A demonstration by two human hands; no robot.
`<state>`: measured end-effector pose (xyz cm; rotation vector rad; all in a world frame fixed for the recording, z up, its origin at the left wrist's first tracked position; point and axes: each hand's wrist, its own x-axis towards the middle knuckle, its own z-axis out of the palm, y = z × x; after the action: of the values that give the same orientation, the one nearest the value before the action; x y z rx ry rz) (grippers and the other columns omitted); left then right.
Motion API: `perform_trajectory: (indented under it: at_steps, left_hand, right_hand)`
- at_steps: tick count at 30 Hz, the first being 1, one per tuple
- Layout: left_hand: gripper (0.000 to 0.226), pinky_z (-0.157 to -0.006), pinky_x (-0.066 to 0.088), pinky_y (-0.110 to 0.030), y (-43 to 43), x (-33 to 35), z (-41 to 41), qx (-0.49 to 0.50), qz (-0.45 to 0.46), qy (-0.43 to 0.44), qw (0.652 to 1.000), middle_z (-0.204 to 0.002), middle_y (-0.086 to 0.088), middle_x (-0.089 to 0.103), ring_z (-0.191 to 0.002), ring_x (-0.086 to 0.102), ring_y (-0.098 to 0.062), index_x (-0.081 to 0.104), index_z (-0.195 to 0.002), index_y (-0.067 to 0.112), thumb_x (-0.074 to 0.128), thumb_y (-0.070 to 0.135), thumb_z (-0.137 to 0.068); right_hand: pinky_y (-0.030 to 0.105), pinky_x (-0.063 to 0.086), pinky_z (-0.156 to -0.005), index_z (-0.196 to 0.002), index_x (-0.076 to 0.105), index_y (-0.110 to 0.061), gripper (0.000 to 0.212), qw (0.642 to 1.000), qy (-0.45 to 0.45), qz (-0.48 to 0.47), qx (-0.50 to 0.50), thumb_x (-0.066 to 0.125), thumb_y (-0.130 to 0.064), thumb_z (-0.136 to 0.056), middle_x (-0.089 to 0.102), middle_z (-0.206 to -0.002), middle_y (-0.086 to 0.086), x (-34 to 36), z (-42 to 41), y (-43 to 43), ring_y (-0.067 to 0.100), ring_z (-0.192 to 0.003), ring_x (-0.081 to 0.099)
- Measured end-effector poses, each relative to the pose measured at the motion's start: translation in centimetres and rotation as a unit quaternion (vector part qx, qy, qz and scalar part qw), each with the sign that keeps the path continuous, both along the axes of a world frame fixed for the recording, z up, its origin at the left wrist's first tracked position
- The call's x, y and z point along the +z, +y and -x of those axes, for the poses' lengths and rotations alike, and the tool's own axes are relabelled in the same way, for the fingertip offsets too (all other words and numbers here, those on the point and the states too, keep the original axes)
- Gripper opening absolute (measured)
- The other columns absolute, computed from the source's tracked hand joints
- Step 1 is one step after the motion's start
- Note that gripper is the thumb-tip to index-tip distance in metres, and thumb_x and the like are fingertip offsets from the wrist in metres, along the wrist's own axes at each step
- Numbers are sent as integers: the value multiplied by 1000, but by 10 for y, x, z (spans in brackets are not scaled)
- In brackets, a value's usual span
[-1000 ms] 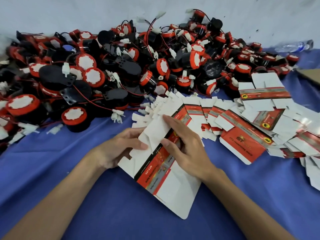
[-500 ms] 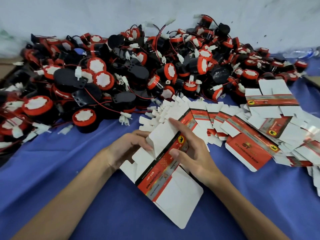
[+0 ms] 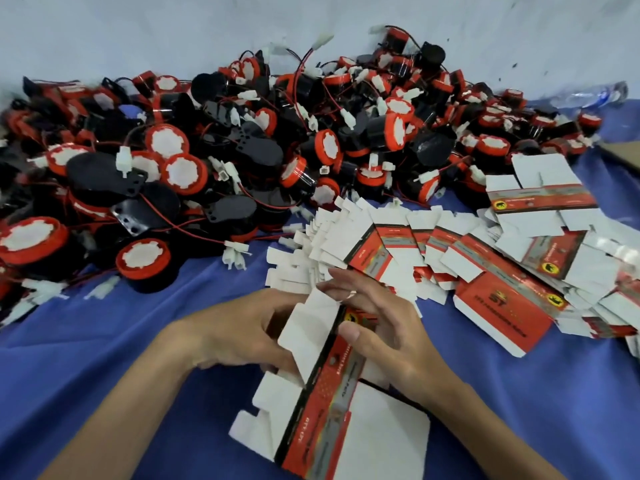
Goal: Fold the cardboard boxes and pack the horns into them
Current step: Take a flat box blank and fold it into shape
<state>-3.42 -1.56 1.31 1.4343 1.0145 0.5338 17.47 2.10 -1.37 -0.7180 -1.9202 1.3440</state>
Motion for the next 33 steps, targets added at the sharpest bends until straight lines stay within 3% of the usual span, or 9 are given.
perform_trajectory:
  at_steps: [1,5,7,12,19,23,25,29,33]
  left_hand:
    - [46,-74,55,-21,0,3,0,7,-13,6,1000,-112,9,70,-103,67,-10,66,-109,33,72,-3,-81]
    - [45,-71,47,-8,1,15,0,36,-106,48,993,-102,21,70,-89,65,3,66,-107,39,65,0,-85]
    - [43,-72,47,-8,-2,18,-2,12,-88,57,994,-102,22,70,-92,65,2,66,-102,45,67,5,-85]
    - [41,-63,49,-9,-6,19,-10,-44,-58,116,991,-93,21,68,-83,65,5,58,-94,33,78,3,-76]
    - [43,-67,56,-17,-2,22,-5,-15,-79,145,986,-92,14,73,-83,70,-3,64,-93,29,73,-9,-76]
    - [43,-66,56,-18,-1,26,6,-5,-95,129,987,-93,11,75,-84,72,-9,69,-102,23,71,-11,-76]
    - [50,-69,56,-19,1,27,11,-3,-85,87,993,-102,12,73,-93,71,-9,67,-108,30,69,-10,-78]
    - [54,-83,56,-31,10,21,19,-17,-73,64,995,-112,-1,67,-102,66,-17,54,-124,32,63,-3,-85]
    - [55,-85,52,-20,15,9,21,-11,-27,19,999,-118,2,65,-109,63,-8,54,-123,40,60,10,-77]
  right_hand:
    - [29,46,-98,-131,49,-36,51,1000,1,14,0,57,-49,-81,59,-130,-13,0,0,0,13,-126,52]
    - [11,44,-90,-130,44,-45,52,998,-16,51,24,55,-55,-80,51,-135,-25,3,2,-3,-4,-124,48]
    - [15,49,-83,-132,44,-40,51,997,-11,75,32,56,-49,-83,59,-126,-19,3,3,-6,1,-115,57]
    - [16,50,-74,-120,50,-37,33,999,-1,53,11,51,-38,-86,70,-95,-22,4,6,-11,3,-94,67]
    - [22,50,-91,-129,45,-44,55,996,-16,54,65,56,-53,-76,55,-135,-13,7,2,-13,1,-119,55]
    - [12,47,-87,-126,44,-48,56,992,4,85,96,63,-49,-73,48,-133,-35,9,2,-15,-8,-119,51]
    - [17,48,-89,-129,51,-37,51,991,36,89,88,65,-38,-81,55,-134,-23,6,5,-15,1,-122,53]
    - [21,54,-72,-101,58,-24,13,988,66,138,34,59,-32,-90,71,-95,-11,1,13,-18,4,-89,66]
    - [25,55,-63,-91,56,-15,19,981,86,175,15,54,-32,-82,68,-82,-6,-2,14,-14,8,-77,64]
